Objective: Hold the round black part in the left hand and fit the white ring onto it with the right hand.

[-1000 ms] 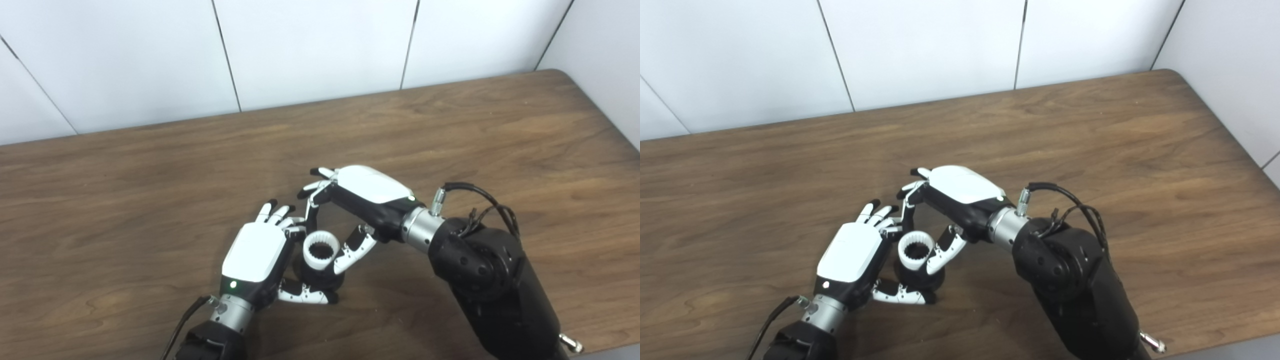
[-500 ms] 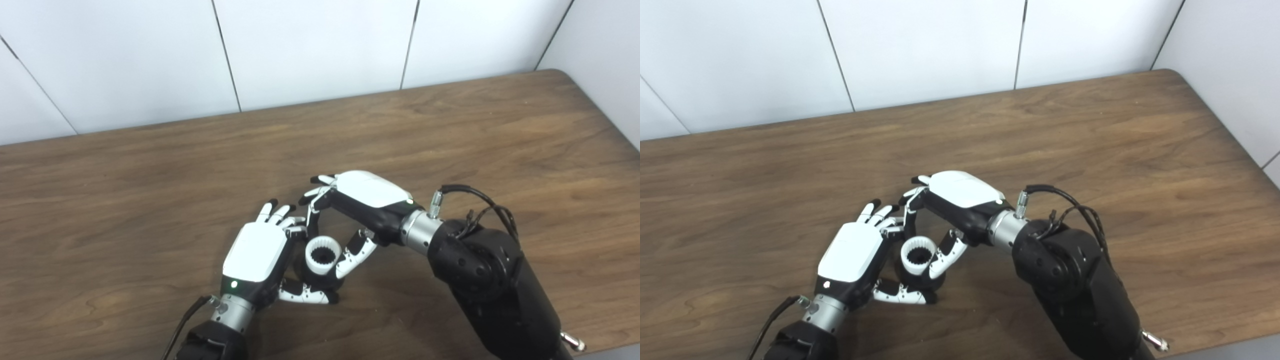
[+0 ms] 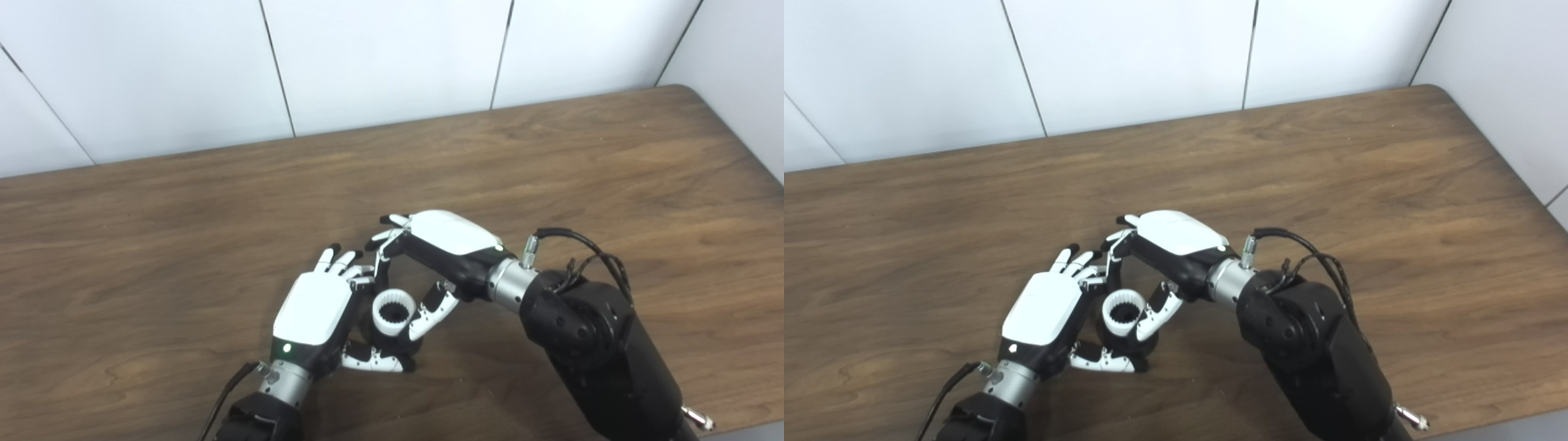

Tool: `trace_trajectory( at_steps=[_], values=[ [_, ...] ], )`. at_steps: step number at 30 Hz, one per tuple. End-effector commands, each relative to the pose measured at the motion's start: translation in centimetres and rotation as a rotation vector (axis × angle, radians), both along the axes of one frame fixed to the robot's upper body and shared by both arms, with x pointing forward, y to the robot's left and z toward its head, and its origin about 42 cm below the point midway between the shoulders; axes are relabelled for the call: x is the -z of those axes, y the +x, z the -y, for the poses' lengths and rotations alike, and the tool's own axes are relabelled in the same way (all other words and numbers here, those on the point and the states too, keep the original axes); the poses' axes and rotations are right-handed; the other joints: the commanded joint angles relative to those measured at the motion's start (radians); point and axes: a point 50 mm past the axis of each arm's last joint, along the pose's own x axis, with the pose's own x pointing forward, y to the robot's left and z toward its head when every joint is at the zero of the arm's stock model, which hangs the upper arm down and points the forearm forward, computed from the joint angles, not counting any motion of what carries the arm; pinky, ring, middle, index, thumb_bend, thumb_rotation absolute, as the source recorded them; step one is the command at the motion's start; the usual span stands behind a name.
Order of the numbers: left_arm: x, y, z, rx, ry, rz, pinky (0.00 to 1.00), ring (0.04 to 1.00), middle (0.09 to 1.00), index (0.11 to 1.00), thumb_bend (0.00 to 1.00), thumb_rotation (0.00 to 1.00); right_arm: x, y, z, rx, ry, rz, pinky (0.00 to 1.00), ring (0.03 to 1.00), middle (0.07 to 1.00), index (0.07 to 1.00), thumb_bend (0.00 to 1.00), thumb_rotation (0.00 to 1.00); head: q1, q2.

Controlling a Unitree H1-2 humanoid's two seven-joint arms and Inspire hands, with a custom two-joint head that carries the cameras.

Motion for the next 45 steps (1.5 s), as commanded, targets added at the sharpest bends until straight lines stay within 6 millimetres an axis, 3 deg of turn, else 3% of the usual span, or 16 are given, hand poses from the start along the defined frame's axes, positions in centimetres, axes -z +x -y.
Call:
trace_trajectory(
  at_steps=[1, 45],
  values=[
    [-0.8, 0.0, 0.4, 0.013, -0.011, 0.027, 1.0, 0.917, 0.783, 0.484, 0.52, 0.05, -0.9, 0.1, -0.2, -0.013, 0.014, 0.059, 1.0, 0.985, 0.853, 0.484, 0.52, 0.13, 0.0, 0.002],
    [-1.0, 0.0, 0.4, 0.015, -0.008, 0.034, 1.0, 0.912, 0.783, 0.484, 0.52, 0.06, 0.4, 0.0, 0.2, 0.004, -0.001, 0.018, 0.95, 0.986, 0.856, 0.484, 0.52, 0.13, -0.006, 0.007]
  ],
)
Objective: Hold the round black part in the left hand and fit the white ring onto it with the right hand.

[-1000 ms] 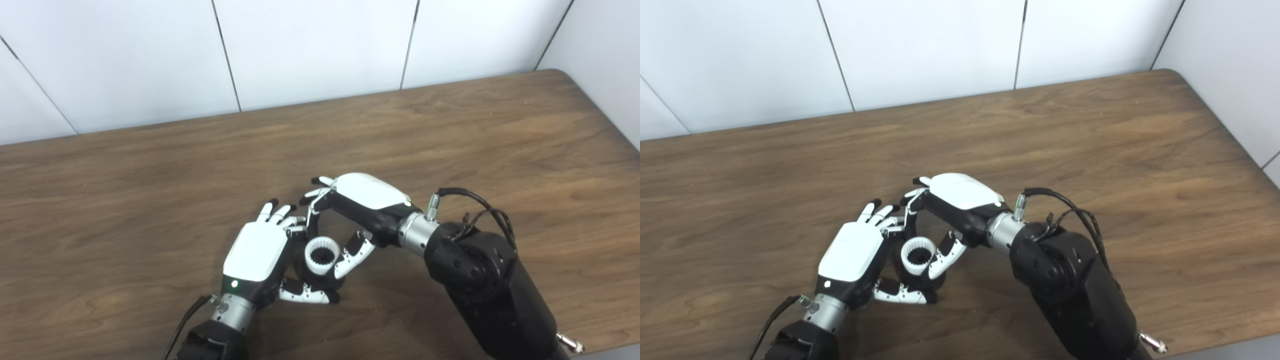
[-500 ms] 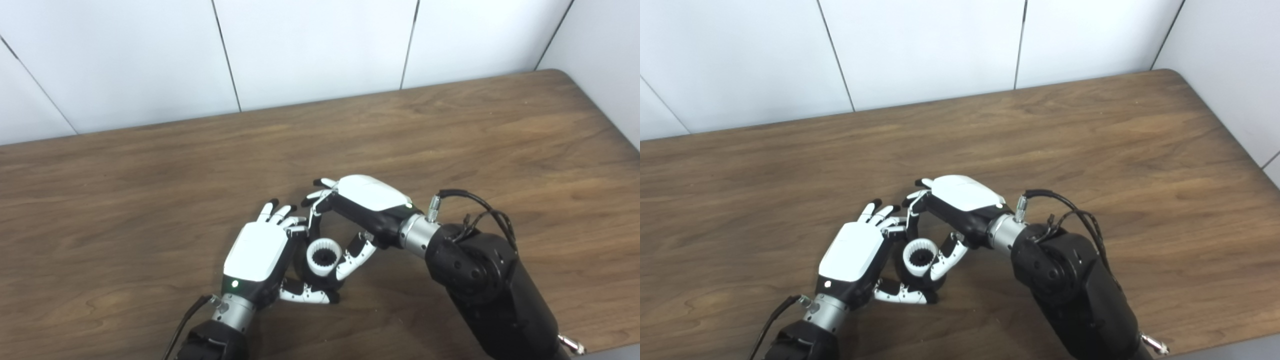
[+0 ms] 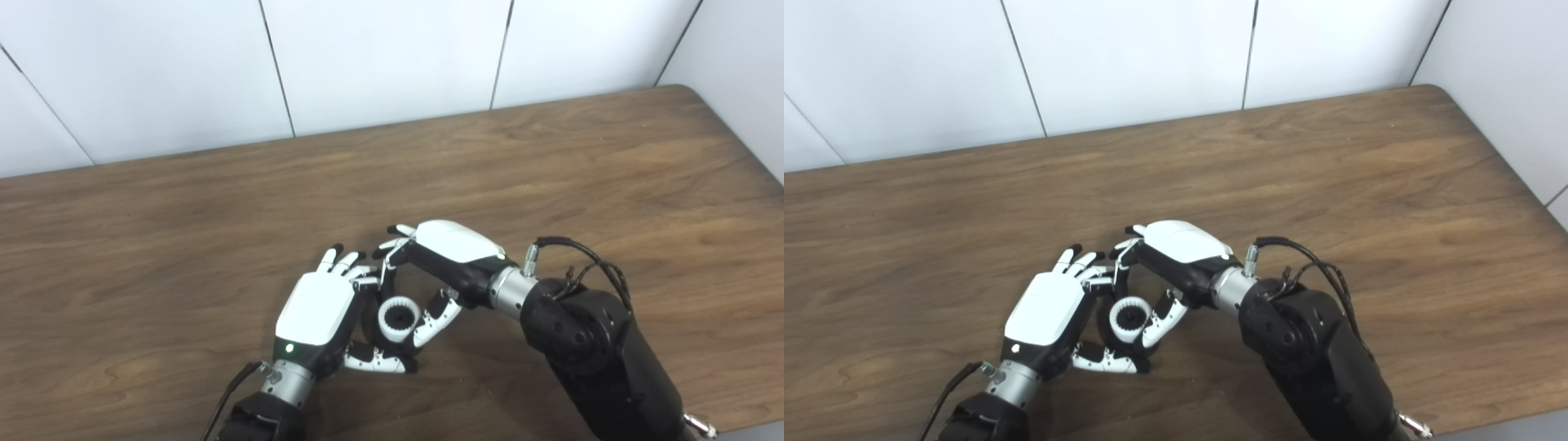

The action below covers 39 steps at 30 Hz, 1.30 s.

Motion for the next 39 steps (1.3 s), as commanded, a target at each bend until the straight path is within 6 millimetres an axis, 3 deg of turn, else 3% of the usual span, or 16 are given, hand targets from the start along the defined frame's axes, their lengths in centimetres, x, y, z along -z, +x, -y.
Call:
trace_trajectory(
  at_steps=[1, 18, 19, 20, 22, 39],
  values=[
    [-1.0, 0.03, 0.25, 0.014, -0.007, 0.034, 1.0, 0.913, 0.784, 0.484, 0.52, 0.06, -0.99, 0.09, -0.14, -0.012, 0.008, 0.065, 0.95, 0.986, 0.857, 0.484, 0.52, 0.13, -0.003, 0.001],
    [-0.95, 0.13, 0.38, 0.015, -0.013, 0.038, 1.0, 0.913, 0.782, 0.483, 0.52, 0.06, -1.2, 0.16, 0.16, -0.016, -0.006, 0.083, 0.94, 0.976, 0.859, 0.491, 0.53, 0.15, -0.008, -0.001],
    [-0.95, 0.13, 0.38, 0.015, -0.014, 0.037, 1.0, 0.913, 0.783, 0.483, 0.52, 0.05, -1.21, 0.17, 0.17, -0.017, -0.009, 0.084, 0.93, 0.973, 0.859, 0.551, 0.79, 0.18, -0.008, -0.001],
    [-0.96, 0.13, 0.37, 0.014, -0.016, 0.037, 1.0, 0.913, 0.784, 0.483, 0.52, 0.05, -1.22, 0.18, 0.19, -0.017, -0.011, 0.086, 0.93, 0.972, 0.86, 0.574, 0.88, 0.2, -0.007, -0.001],
    [-0.97, 0.14, 0.37, 0.014, -0.016, 0.037, 1.0, 0.912, 0.784, 0.484, 0.52, 0.06, -1.26, 0.18, 0.21, -0.015, -0.013, 0.087, 0.92, 0.97, 0.862, 0.595, 0.97, 0.21, -0.007, -0.001],
    [-0.87, 0.31, 0.23, 0.011, -0.012, 0.044, 1.0, 0.911, 0.783, 0.483, 0.52, 0.06, -1.45, 0.32, 0.43, -0.01, -0.024, 0.078, 0.97, 0.988, 0.88, 0.55, 1.0, 0.13, -0.011, -0.002]
  ],
)
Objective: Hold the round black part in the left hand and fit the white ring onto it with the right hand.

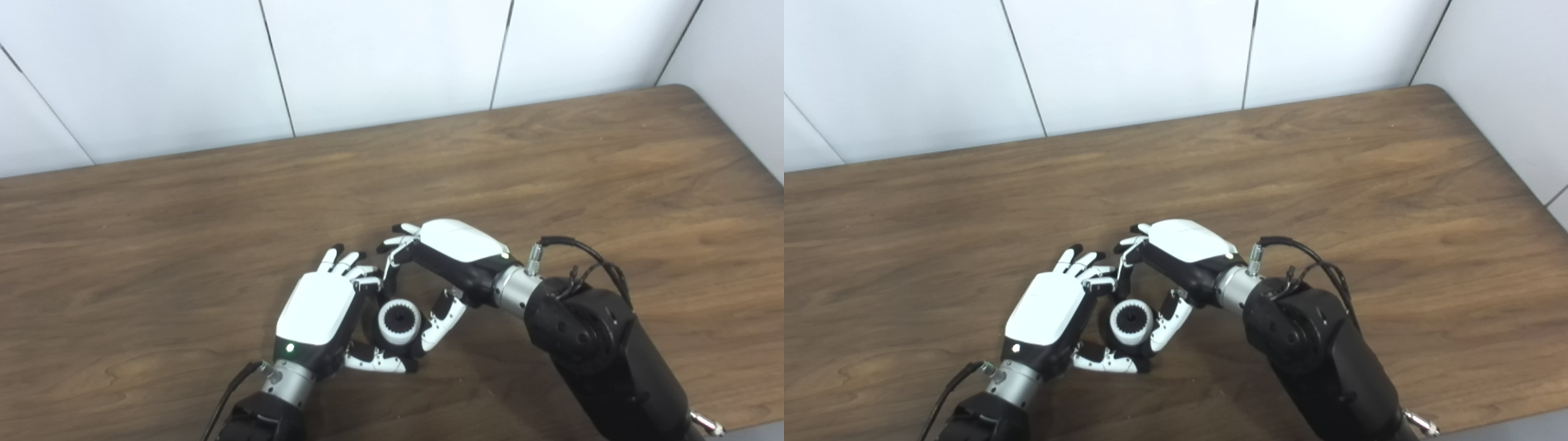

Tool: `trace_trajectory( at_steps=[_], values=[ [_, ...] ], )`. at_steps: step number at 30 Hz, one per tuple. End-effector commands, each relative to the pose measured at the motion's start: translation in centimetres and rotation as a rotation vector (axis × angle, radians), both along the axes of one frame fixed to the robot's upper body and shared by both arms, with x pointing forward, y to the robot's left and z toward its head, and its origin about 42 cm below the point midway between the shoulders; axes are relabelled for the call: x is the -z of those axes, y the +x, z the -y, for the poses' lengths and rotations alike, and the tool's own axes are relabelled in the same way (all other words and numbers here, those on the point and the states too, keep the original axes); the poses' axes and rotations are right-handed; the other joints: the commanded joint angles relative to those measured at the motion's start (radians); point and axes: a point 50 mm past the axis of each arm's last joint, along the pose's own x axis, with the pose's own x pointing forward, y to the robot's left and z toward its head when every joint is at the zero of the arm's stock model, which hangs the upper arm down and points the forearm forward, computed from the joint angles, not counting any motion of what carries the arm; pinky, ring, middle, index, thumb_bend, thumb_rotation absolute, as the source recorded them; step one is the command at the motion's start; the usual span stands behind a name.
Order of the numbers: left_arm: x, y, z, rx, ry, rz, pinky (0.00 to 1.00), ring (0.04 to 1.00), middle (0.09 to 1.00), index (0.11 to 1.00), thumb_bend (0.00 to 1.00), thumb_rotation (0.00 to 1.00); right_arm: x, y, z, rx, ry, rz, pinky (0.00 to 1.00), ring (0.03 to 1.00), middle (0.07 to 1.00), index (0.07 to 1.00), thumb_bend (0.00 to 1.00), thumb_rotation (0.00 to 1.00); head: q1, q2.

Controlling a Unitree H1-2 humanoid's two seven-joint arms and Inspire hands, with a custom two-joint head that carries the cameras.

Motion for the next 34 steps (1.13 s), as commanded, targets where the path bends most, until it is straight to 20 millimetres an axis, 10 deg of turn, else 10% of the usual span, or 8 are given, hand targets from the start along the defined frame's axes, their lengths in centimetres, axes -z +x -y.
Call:
trace_trajectory(
  at_steps=[1, 28, 30, 34],
  values=[
    [-0.8, 0.3, 0.2, 0.01, -0.01, 0.043, 1.0, 0.91, 0.783, 0.483, 0.53, 0.06, -1.5, 0.3, -0.1, -0.017, 0.004, 0.066, 0.98, 0.988, 0.879, 0.548, 1.0, 0.13, 0.0, 0.001],
    [-1.1, 0.7, -0.9, -0.008, 0.036, 0.022, 1.0, 0.92, 0.799, 0.494, 0.52, 0.08, -3.3, -0.1, 3.4, 0.086, 0.011, 0.122, 0.96, 0.989, 0.878, 0.618, 1.0, 0.2, 0.009, -0.008],
    [-1.1, 0.8, -1.2, -0.015, 0.045, 0.013, 1.0, 0.928, 0.811, 0.608, 0.84, 0.24, -3.2, -0.1, 3.5, 0.092, 0.01, 0.122, 0.95, 0.988, 0.876, 0.623, 1.0, 0.21, 0.01, -0.009],
    [-1.3, 0.8, -1.6, -0.035, 0.064, 0.002, 1.0, 0.936, 0.832, 0.69, 0.97, 0.34, -3.2, -0.1, 3.5, 0.101, 0.009, 0.124, 0.94, 0.987, 0.876, 0.634, 1.0, 0.22, 0.015, -0.008]
  ],
)
